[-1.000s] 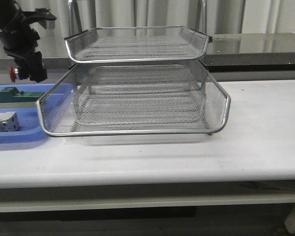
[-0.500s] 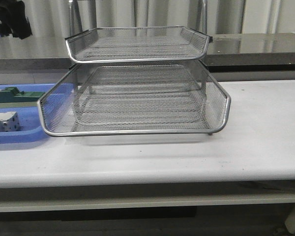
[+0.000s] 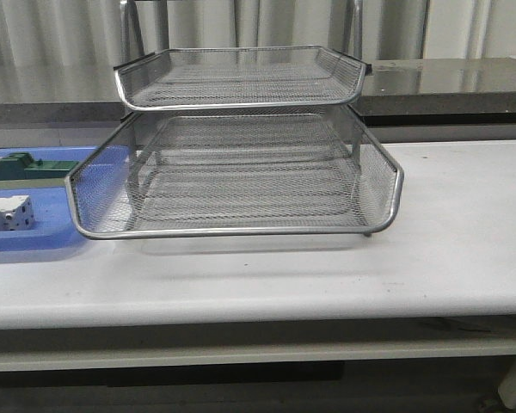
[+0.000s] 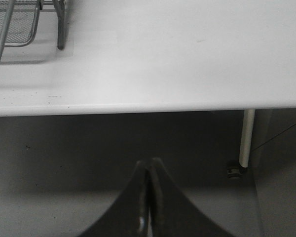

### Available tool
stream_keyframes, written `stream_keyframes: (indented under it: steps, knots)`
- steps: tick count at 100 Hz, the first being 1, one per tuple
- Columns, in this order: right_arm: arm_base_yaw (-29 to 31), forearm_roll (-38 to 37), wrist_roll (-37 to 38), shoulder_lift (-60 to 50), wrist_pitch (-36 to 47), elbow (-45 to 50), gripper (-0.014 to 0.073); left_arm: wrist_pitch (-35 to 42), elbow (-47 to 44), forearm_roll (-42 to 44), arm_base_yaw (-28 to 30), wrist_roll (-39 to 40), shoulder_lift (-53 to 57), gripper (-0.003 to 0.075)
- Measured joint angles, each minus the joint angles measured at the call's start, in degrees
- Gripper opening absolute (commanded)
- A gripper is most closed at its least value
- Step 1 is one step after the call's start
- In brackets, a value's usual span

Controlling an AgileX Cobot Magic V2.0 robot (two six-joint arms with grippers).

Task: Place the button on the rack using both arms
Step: 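Lift the red button up out of the blue tray with the left gripper, then carry the red button over the pulled-out mesh tray and lower it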

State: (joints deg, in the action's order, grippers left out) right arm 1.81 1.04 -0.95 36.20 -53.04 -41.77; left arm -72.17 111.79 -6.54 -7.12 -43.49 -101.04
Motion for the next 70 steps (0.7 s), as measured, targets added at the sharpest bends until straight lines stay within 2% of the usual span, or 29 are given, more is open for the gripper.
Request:
stream_keyframes:
  steps: [36,70]
  knots:
    - [0.0,-0.1,0.0,0.0,0.0,0.0,-0.0068,-0.1,-5.8,-1.1,-13.4,0.1,2.1,0.0004]
    - [0.0,-0.1,0.0,0.0,0.0,0.0,-0.0068,0.2,-6.9,-2.4,-24.2,0.1,-5.3,0.0004]
